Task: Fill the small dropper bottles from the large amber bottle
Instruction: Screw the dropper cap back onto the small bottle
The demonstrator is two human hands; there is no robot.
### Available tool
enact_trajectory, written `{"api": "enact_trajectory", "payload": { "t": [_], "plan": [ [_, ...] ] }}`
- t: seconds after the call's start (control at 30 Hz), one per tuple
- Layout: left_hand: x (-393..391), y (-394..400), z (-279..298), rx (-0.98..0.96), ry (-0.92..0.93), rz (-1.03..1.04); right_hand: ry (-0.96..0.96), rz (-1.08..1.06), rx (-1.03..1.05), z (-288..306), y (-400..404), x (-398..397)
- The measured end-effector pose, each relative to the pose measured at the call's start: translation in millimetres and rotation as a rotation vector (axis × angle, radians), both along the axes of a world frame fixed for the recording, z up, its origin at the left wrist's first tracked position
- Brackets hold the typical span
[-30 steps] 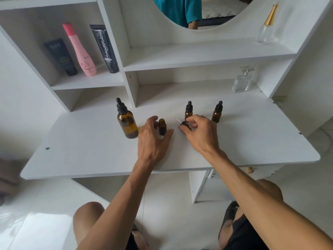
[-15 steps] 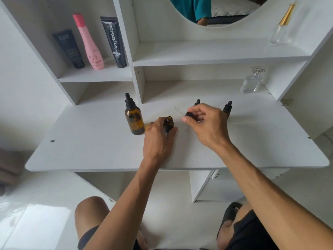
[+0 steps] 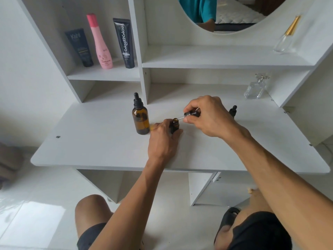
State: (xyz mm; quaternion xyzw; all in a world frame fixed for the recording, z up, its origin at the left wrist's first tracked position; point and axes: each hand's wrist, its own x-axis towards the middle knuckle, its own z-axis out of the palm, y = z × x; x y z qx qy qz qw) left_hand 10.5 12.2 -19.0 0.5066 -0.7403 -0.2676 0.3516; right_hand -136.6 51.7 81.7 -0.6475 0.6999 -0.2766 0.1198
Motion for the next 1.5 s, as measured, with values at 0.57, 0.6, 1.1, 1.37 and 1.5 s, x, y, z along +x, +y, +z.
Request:
{"api": "enact_trajectory", "payload": {
  "t": [0.57, 0.6, 1.1, 1.37, 1.5],
  "plan": [
    [0, 0, -2, -0.038, 0.027, -0.013, -0.054, 0.127, 0.009, -13, -18, 18],
    [0, -1, -3, -0.037, 0.029, -0.01, -0.049, 0.131, 0.01, -15, -18, 18],
    [1, -2, -4, -0.035, 0.027, -0.011, -0.051, 0.159, 0.023, -22, -14, 14],
    [0, -2, -3, -0.04, 0.019, -0.006, -0.057, 0.148, 0.016, -20, -15, 14],
    [0, -2, -3, -0.044, 0.025, -0.01, -0.056, 0.161, 0.019, -20, -14, 12]
  ]
}}
